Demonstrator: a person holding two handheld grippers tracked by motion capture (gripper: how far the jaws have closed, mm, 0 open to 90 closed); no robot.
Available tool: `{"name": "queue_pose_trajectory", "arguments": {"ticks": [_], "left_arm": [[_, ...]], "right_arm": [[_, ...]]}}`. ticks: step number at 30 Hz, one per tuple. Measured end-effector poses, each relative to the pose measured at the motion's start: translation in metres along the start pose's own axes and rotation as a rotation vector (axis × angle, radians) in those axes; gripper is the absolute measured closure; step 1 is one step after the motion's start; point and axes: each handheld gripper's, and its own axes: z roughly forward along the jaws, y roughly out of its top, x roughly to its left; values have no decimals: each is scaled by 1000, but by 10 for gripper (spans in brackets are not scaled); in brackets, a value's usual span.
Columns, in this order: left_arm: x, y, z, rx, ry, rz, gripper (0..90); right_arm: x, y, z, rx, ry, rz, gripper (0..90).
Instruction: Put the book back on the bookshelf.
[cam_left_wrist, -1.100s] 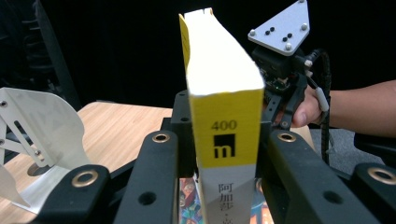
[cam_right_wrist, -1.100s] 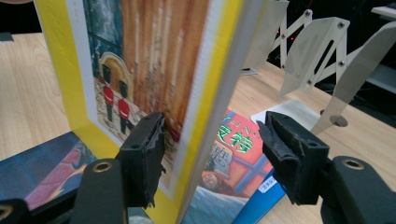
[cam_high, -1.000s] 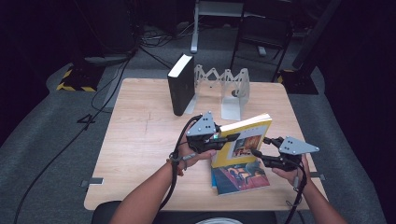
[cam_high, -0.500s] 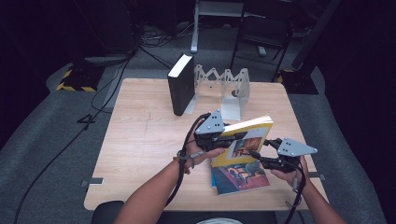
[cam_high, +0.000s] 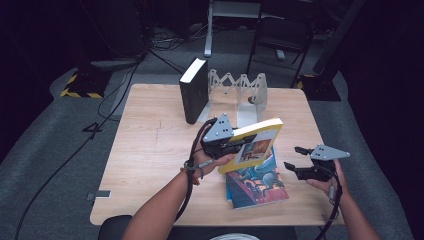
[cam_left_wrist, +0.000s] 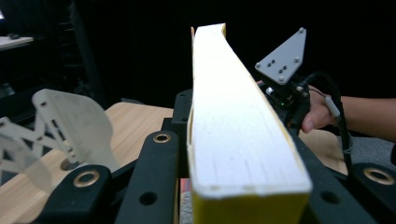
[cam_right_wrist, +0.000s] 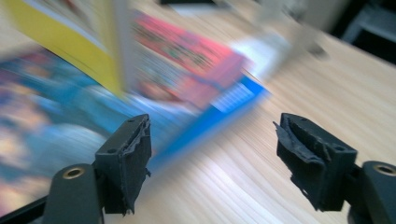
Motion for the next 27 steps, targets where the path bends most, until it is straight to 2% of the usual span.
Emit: {"name": "queue_pose_trajectory", "arguments": {"ticks": [1,2,8,9,14,16,17,19,20,21,22,24,25,26,27], "left_arm": [[2,-1,-2,1,10,-6,742],[5,-2,-4,2,25,-11,742],[18,-5,-15,4,92,-30,742],[20,-6,-17,2,102,-30,742],[31,-8,-29,0,173,-40,742],[36,-10,-33,9,209,-38,742],[36,-10,-33,9,209,-38,742],[41,-11,-36,19,239,-36,742],[44,-12,-38,21,255,-39,743],[50,-13,-41,20,284,-50,742],[50,-13,-41,20,284,-50,743],[55,-14,-45,17,328,-63,742],[59,-15,-47,27,384,-61,743],[59,-15,-47,27,384,-61,743],[63,-15,-49,41,443,-58,743]], "right_arm": [[-7,-5,1,14,-9,31,269],[-21,-15,2,40,-40,80,270],[-37,-26,5,93,-67,156,250],[-37,-26,5,93,-67,156,250],[-39,-31,13,164,-85,149,224],[-42,-36,16,157,-95,168,239],[-42,-38,18,169,-108,157,241],[-42,-40,21,185,-116,143,240],[-42,-44,24,206,-129,115,244],[-43,-45,25,210,-132,115,244],[-43,-45,25,210,-132,115,244],[-43,-46,26,201,-133,124,246],[-43,-47,28,204,-132,130,245],[-43,-47,28,204,-132,130,245],[-42,-48,28,195,-130,129,248]]}}
